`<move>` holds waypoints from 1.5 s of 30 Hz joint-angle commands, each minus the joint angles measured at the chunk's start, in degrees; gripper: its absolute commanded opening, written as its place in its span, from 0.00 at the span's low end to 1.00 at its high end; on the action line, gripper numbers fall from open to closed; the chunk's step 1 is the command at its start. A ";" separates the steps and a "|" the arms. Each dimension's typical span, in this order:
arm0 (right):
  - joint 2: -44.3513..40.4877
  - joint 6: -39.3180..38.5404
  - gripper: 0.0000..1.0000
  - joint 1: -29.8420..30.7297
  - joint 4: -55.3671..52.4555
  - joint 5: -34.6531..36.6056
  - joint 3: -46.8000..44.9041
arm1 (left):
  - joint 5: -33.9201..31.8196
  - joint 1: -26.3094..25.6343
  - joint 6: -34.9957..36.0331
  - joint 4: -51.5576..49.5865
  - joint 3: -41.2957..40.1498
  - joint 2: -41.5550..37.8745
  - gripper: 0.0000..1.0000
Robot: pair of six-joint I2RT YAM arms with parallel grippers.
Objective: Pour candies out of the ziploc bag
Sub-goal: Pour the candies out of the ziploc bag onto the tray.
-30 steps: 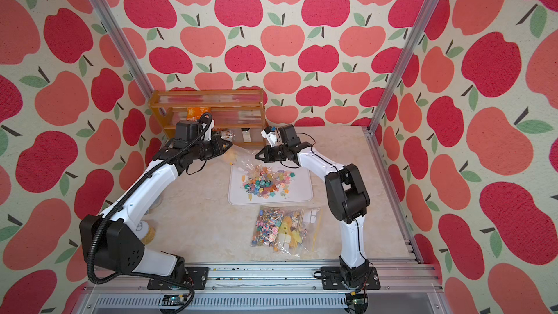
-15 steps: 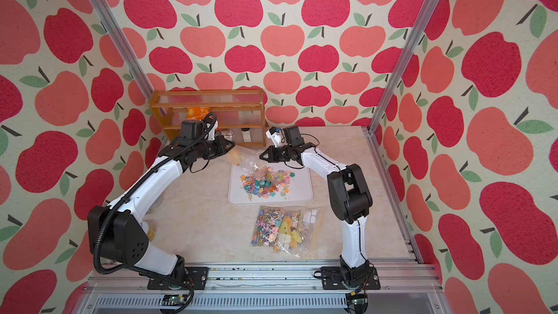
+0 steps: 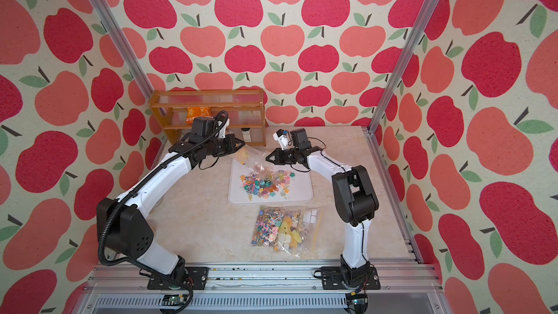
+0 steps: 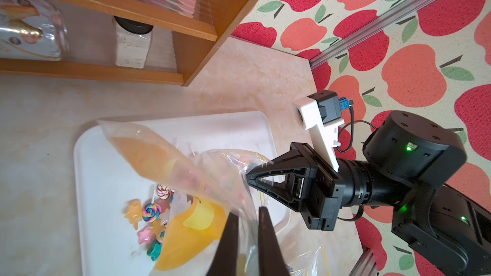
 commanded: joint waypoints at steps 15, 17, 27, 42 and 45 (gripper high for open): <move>-0.49 0.01 0.06 -5.52 -4.57 10.39 -9.66 | -4.29 -4.58 1.98 1.81 11.28 2.09 0.00; -0.08 0.18 0.06 -5.62 -4.11 10.05 -10.10 | -5.31 -5.52 2.53 2.27 11.44 1.37 0.00; -1.04 1.07 0.07 -5.71 -2.52 9.19 -11.66 | -5.46 -5.70 3.28 0.17 13.09 1.70 0.00; -6.04 0.71 0.07 -6.41 -3.14 8.80 -12.97 | -7.38 -4.57 3.81 -2.02 6.49 0.62 0.15; -5.47 0.72 0.07 -6.41 -3.22 8.24 -12.61 | -7.15 -4.27 3.62 -1.77 5.44 0.58 0.15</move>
